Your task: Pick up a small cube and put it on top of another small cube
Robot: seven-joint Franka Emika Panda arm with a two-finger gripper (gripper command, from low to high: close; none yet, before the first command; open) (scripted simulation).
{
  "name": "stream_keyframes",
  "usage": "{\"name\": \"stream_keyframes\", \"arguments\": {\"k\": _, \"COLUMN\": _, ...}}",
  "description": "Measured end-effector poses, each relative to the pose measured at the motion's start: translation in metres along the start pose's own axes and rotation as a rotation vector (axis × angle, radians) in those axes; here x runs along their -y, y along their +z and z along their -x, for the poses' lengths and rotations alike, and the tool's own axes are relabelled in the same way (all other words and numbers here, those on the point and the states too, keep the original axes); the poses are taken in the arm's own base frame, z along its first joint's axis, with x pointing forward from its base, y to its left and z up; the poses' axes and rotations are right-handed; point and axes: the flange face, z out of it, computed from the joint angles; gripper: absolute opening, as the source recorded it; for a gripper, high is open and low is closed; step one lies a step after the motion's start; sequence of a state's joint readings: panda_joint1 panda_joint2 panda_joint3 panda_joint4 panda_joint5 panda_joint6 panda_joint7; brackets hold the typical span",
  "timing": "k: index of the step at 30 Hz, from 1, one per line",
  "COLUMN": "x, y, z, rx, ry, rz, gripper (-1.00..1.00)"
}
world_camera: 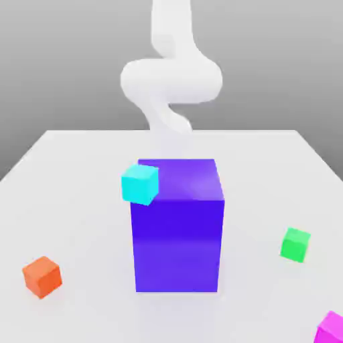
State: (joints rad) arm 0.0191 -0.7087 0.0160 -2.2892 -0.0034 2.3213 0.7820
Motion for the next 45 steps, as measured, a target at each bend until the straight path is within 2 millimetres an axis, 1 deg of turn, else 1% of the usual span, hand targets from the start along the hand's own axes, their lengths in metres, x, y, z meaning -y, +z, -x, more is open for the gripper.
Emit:
{"name": "stream_keyframes", "arguments": {"k": 5, "x": 0.028, "y": 0.084, "z": 0.022, "rx": 0.105, "ry": -0.107, "rz": 0.064, "gripper": 0.00}}
{"name": "stream_keyframes", "arguments": {"k": 10, "x": 0.049, "y": 0.165, "z": 0.059, "rx": 0.210, "ry": -0.216, "rz": 0.119, "gripper": 0.00}}
{"name": "stream_keyframes", "arguments": {"k": 13, "x": 0.057, "y": 0.212, "z": 0.088, "rx": 0.274, "ry": -0.282, "rz": 0.149, "gripper": 0.00}}
{"name": "stream_keyframes", "arguments": {"k": 16, "x": 0.062, "y": 0.257, "z": 0.122, "rx": 0.339, "ry": -0.349, "rz": 0.176, "gripper": 0.00}}
{"name": "stream_keyframes", "arguments": {"k": 20, "x": 0.066, "y": 0.312, "z": 0.179, "rx": 0.432, "ry": -0.451, "rz": 0.205, "gripper": 0.00}}
{"name": "stream_keyframes", "arguments": {"k": 25, "x": 0.052, "y": 0.377, "z": 0.247, "rx": 0.542, "ry": -0.552, "rz": 0.248, "gripper": 0.00}}
{"name": "stream_keyframes", "arguments": {"k": 28, "x": 0.040, "y": 0.411, "z": 0.295, "rx": 0.612, "ry": -0.616, "rz": 0.269, "gripper": 0.00}}
{"name": "stream_keyframes", "arguments": {"k": 31, "x": 0.024, "y": 0.441, "z": 0.343, "rx": 0.678, "ry": -0.677, "rz": 0.288, "gripper": 0.00}}
{"name": "stream_keyframes", "arguments": {"k": 35, "x": -0.004, "y": 0.485, "z": 0.380, "rx": 0.697, "ry": -0.693, "rz": 0.292, "gripper": 0.00}}
{"name": "stream_keyframes", "arguments": {"k": 36, "x": -0.008, "y": 0.491, "z": 0.384, "rx": 0.697, "ry": -0.693, "rz": 0.293, "gripper": -1.00}}
{"name": "stream_keyframes", "arguments": {"k": 41, "x": -0.008, "y": 0.491, "z": 0.384, "rx": 0.698, "ry": -0.693, "rz": 0.293, "gripper": -1.00}}
{"name": "stream_keyframes", "arguments": {"k": 42, "x": -0.011, "y": 0.494, "z": 0.387, "rx": 0.698, "ry": -0.694, "rz": 0.293, "gripper": -1.00}}
{"name": "stream_keyframes", "arguments": {"k": 43, "x": -0.008, "y": 0.491, "z": 0.384, "rx": 0.698, "ry": -0.694, "rz": 0.293, "gripper": -1.00}}
{"name": "stream_keyframes", "arguments": {"k": 45, "x": 0.004, "y": 0.474, "z": 0.373, "rx": 0.699, "ry": -0.693, "rz": 0.292, "gripper": -1.00}}
